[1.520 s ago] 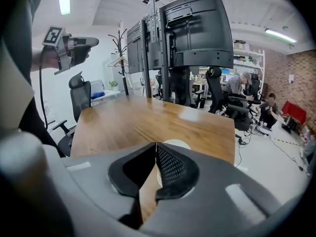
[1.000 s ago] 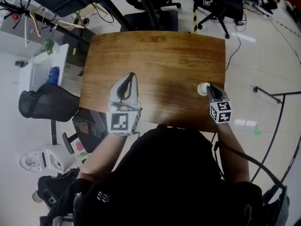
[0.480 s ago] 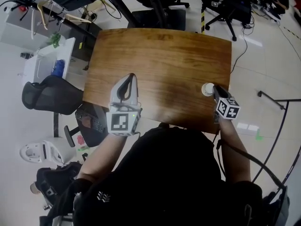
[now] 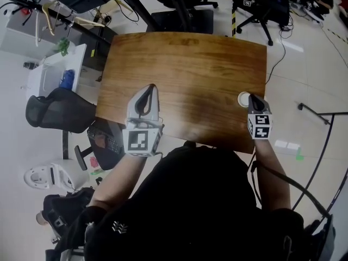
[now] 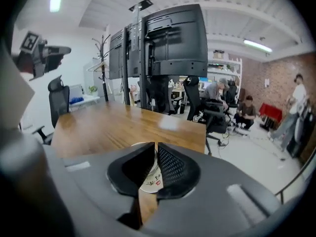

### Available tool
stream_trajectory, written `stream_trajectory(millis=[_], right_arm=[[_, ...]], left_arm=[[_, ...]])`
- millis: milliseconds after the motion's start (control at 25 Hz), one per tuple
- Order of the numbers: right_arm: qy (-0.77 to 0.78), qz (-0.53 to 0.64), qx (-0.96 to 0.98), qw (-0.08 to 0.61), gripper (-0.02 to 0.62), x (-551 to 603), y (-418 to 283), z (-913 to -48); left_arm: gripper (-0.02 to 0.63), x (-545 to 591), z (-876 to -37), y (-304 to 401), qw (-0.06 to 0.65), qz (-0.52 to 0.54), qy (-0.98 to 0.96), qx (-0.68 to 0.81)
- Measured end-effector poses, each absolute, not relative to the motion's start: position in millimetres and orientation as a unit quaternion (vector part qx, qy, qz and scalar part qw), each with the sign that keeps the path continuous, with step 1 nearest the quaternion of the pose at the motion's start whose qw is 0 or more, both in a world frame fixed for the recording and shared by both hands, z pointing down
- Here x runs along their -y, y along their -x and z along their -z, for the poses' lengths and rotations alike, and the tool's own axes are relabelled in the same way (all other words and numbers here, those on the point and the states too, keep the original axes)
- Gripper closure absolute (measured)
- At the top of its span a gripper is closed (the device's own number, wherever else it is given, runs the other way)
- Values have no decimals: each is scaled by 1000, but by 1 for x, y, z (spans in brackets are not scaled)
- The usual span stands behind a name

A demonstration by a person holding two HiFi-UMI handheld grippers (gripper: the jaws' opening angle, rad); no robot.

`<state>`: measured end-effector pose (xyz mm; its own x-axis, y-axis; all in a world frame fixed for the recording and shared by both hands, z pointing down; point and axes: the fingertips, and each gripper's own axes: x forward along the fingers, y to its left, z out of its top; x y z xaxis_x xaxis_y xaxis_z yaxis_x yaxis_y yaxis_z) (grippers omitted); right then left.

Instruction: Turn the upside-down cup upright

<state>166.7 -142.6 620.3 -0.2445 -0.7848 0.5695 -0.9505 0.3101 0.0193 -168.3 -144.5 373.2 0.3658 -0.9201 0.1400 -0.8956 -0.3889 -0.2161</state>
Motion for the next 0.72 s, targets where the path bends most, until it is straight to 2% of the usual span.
stream_trajectory(millis=[200, 320, 440, 640, 720], right_arm=[[-550, -76, 749, 363, 574, 144, -169, -621], [-533, -68, 755, 375, 574, 139, -154, -626], [-526, -96, 776, 334, 569, 138, -132, -624], [-549, -226, 785, 179, 563, 139, -115, -630], [-549, -248, 781, 164, 565, 139, -112, -638]], left_arm=[[606, 147, -372, 161, 51, 117, 833, -539], [606, 150, -369, 161, 54, 117, 834, -537], [606, 152, -368, 166, 53, 115, 833, -539], [606, 151, -365, 174, 59, 119, 831, -541], [606, 151, -363, 178, 63, 122, 829, -543]])
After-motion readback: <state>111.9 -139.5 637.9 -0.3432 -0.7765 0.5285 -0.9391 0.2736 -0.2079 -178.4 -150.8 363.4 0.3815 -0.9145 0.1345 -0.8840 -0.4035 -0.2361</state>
